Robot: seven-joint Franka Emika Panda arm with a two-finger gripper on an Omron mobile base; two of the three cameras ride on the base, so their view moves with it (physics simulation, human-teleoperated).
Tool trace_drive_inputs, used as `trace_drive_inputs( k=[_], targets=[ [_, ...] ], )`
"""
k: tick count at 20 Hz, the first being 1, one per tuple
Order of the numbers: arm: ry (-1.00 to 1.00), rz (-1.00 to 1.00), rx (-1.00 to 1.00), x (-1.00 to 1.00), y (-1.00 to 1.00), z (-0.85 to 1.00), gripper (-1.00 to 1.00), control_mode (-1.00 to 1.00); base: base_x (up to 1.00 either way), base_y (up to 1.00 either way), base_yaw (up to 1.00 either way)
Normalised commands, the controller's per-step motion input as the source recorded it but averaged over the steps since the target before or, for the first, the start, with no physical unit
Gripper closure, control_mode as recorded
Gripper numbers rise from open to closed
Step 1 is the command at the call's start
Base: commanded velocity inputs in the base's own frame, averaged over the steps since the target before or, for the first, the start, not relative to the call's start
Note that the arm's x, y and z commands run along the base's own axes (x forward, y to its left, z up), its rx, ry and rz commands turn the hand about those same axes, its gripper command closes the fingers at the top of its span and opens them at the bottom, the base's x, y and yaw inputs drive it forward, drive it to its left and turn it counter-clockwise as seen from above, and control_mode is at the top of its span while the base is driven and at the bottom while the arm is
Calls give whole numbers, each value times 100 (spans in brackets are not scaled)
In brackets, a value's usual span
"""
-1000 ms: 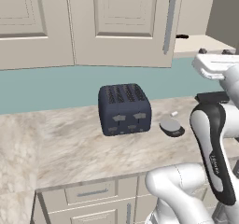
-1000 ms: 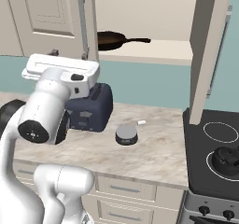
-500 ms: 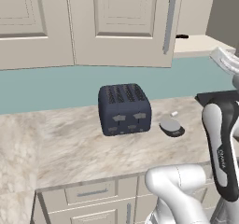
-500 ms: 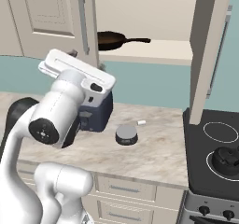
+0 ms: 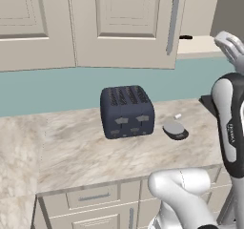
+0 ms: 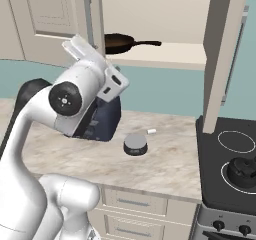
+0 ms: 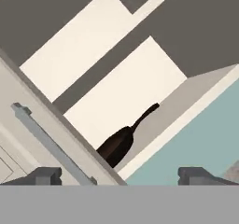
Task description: Pick the pan from the cabinet and place it on the stove. Then turn on the stove burner for the pan.
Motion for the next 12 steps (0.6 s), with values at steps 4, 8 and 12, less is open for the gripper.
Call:
trace_drive_inputs(
  k=[4,8,12],
  targets=[
    [17,20,19,64,0,-20,-100,-100,0,0,0],
    [15,17,12,61,3,-29,-100,-100,0,0,0],
    [13,17,14,58,0,-27,-100,-100,0,0,0]
  ],
)
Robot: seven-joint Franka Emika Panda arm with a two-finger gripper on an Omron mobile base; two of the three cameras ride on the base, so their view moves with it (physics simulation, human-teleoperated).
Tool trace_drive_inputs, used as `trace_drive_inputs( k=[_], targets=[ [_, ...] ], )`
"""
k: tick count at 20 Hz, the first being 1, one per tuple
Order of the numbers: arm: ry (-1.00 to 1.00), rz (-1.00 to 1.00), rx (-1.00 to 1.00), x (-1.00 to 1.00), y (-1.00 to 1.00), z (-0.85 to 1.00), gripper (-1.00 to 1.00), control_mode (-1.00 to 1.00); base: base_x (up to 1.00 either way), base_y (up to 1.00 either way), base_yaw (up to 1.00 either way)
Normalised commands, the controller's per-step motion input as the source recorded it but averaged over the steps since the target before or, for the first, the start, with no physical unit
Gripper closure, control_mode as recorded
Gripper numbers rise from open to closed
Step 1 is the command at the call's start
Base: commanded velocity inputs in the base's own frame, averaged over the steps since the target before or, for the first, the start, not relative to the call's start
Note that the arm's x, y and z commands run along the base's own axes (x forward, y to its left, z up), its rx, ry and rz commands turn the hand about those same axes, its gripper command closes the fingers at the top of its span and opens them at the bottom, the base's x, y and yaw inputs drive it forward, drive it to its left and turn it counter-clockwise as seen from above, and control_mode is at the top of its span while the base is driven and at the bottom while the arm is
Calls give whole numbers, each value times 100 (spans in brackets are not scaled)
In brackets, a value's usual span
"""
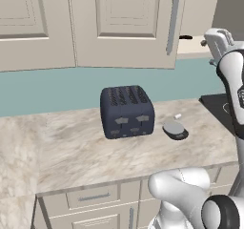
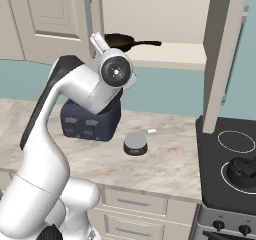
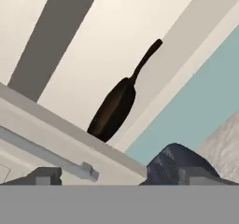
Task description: Pick the pan from the cabinet and place it on the stove. Then turn on the stove burner for the pan.
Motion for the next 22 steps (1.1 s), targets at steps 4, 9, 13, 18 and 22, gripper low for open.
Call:
trace_drive_inputs(
  k=[4,9,13,18,22],
  targets=[
    [11,15,15,52,1,-31,-100,-100,0,0,0],
    [7,13,6,25,0,-25,-100,-100,0,0,0],
    [7,9,9,31,0,-12,-100,-100,0,0,0],
    [5,6,10,35,2,-7,-100,-100,0,0,0],
    [5,4,10,33,5,-7,-100,-100,0,0,0]
  ],
)
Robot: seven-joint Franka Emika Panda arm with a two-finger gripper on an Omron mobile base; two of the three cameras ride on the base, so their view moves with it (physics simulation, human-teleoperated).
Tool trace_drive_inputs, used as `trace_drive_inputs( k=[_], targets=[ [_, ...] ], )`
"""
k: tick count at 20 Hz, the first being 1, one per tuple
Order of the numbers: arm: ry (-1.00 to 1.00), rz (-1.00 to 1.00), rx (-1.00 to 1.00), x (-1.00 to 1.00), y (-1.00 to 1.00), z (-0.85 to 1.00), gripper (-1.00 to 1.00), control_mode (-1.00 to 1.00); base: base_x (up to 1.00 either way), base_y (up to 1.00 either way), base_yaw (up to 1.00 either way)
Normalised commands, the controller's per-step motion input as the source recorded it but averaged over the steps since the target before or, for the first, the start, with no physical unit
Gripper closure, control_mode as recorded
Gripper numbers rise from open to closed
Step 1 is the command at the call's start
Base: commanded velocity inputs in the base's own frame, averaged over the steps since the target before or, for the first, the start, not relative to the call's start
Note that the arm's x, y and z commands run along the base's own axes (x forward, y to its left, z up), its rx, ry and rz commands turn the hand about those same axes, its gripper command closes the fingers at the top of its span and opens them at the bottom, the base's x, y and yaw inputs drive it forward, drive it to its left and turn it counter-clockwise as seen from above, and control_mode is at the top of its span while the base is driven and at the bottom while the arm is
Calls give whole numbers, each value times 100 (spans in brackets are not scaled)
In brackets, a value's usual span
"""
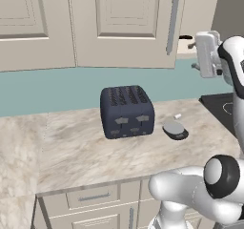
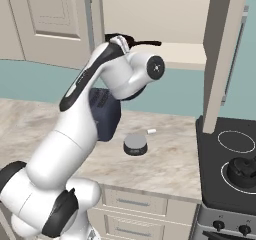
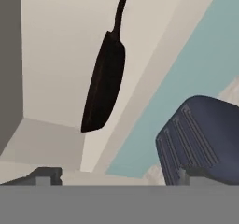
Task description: Pick the pan from the cabinet and place it on the stove. Then turn on the stove burner for the pan.
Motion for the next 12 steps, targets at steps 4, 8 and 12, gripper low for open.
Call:
trace_drive_inputs(
  k=[4,8,12],
  targets=[
    [4,4,9,31,11,-9,-100,-100,0,0,0],
    [4,3,7,25,16,-11,-100,-100,0,0,0],
    [3,3,7,18,21,-10,-100,-100,0,0,0]
  ],
)
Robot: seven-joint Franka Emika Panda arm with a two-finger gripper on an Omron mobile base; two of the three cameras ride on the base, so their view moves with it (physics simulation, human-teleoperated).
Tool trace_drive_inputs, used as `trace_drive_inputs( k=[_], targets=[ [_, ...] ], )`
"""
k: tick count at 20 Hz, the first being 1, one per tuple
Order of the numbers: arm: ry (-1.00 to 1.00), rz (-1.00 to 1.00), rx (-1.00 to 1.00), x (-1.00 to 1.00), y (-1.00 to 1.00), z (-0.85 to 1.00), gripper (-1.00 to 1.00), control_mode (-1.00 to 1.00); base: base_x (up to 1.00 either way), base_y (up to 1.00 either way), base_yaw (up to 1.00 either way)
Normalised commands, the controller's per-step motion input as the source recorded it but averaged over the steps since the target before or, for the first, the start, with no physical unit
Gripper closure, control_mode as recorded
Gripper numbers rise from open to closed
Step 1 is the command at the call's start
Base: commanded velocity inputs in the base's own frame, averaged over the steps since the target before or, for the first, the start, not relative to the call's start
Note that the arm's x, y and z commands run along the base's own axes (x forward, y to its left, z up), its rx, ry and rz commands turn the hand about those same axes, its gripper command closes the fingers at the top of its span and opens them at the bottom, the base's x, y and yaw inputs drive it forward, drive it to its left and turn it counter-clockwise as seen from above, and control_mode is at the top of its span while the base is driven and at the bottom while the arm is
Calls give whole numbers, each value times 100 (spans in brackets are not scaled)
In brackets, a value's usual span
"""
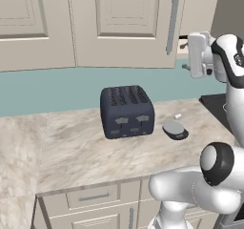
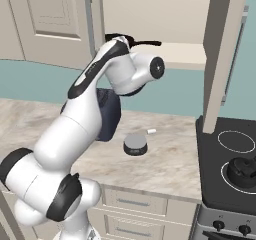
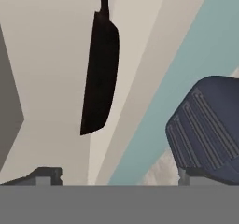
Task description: Pick the pan from the cabinet and place it on the stove. Then turn on the stove burner for the pan.
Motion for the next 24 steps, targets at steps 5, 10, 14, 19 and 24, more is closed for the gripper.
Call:
trace_drive_inputs(
  k=[5,10,14,19,24],
  targets=[
    [5,2,3,13,27,-3,-100,-100,0,0,0],
    [6,2,1,10,30,0,-100,-100,0,0,0],
    [3,5,0,-1,23,0,-100,-100,0,0,0],
    [0,11,2,-52,9,0,-100,-100,0,0,0],
    [0,15,0,-82,22,0,-100,-100,0,0,0]
  ],
)
